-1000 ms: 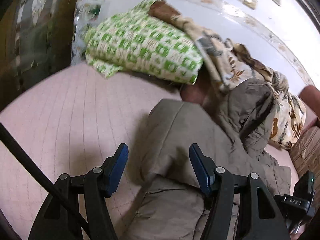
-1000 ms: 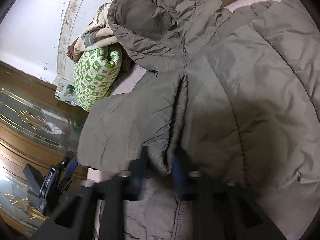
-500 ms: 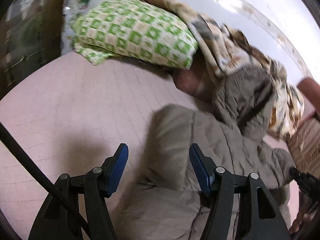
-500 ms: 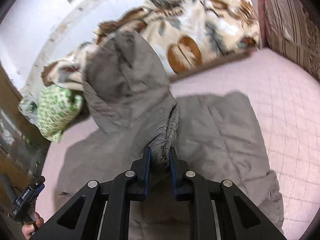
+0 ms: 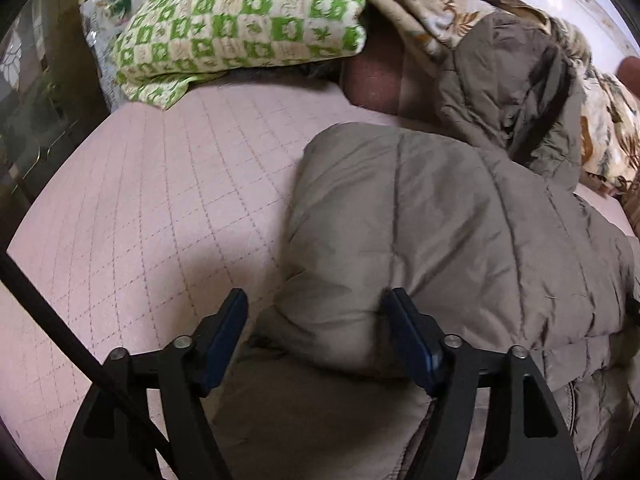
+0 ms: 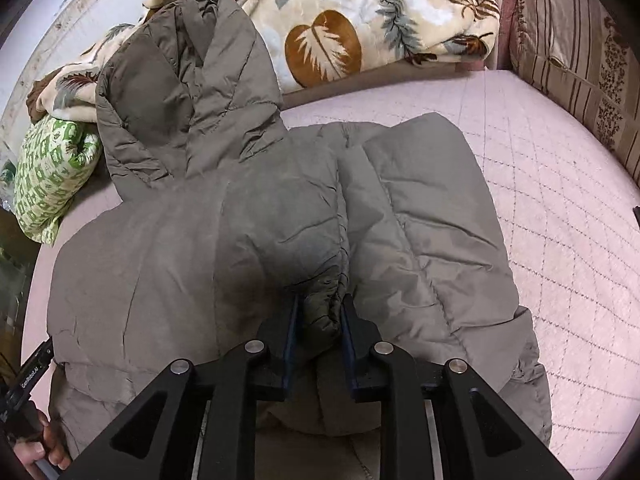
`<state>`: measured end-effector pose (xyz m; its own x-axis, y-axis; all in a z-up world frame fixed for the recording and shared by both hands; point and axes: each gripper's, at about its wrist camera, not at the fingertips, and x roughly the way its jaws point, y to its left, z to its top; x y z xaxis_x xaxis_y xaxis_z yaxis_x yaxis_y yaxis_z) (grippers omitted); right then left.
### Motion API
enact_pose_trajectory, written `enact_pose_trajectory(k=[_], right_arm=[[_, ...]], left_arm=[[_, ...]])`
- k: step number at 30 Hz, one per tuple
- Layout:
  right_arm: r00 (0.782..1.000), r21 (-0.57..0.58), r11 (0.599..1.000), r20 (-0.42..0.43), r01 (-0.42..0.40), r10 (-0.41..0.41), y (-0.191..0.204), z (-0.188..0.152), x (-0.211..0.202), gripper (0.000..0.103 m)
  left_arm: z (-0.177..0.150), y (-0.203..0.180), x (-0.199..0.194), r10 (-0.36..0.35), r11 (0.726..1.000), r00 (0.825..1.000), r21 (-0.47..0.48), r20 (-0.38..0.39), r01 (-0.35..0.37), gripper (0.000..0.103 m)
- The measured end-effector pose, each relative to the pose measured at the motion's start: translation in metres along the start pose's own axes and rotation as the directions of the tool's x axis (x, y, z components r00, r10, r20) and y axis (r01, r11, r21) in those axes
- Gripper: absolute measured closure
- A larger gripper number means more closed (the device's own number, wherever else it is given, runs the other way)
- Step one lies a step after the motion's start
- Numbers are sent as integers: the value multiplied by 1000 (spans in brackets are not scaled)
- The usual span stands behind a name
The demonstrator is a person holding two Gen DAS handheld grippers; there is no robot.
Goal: Fold large clothes
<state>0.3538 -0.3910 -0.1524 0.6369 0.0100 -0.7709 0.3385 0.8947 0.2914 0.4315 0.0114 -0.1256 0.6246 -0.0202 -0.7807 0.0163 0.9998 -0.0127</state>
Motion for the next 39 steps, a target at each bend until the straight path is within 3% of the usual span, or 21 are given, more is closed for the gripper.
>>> enact_pose_trajectory(k=[2, 5, 10, 13, 17, 19, 22, 26, 27, 29, 33, 39], right_arm=[[1000, 13, 1000, -8, -9, 9, -3, -1, 1, 82], [999, 40, 999, 11, -37, 37, -5, 0, -7, 82], [994, 23, 997, 76, -77, 75, -2, 5, -43, 83], [993, -5, 997, 85, -77, 77, 0, 3, -57, 83], [999, 8, 999, 15, -37, 37, -11, -2, -33, 81], [998, 21, 999, -57, -33, 35, -18, -6, -13, 74], [997, 82, 995, -61, -49, 54, -28, -1, -18, 59], [992, 85, 994, 100, 64, -73, -30, 7, -56, 43], [986, 74, 994, 143, 77, -87, -27, 8, -63, 43], [981, 29, 999, 193, 20, -25, -15, 9, -67, 43], [976, -135, 991, 210, -20, 49, 33, 6, -54, 43], [990, -252, 966, 142, 59, -24, 60, -5, -11, 43]], left_arm=[[1, 1, -2, -4, 1000, 1000, -4, 3, 4, 30], [5, 0, -17, -14, 1000, 998, -7, 67, 15, 30], [10, -12, -49, -90, 996, 978, 14, 189, 89, 30], [10, -24, -52, -115, 993, 974, 45, 197, 108, 30], [6, -39, -31, -74, 994, 990, 85, 117, 65, 30], [2, -43, -13, -41, 995, 998, 95, 42, 37, 30], [3, -43, -19, -42, 995, 997, 94, 60, 36, 30], [9, -42, -39, -81, 995, 987, 71, 139, 72, 30], [8, -44, -43, -92, 994, 984, 76, 153, 81, 30], [6, -53, -49, -103, 992, 977, 93, 187, 87, 30], [4, -78, -46, -111, 985, 976, 149, 189, 83, 30], [-1, -92, -15, -73, 981, 992, 188, 107, 51, 27]])
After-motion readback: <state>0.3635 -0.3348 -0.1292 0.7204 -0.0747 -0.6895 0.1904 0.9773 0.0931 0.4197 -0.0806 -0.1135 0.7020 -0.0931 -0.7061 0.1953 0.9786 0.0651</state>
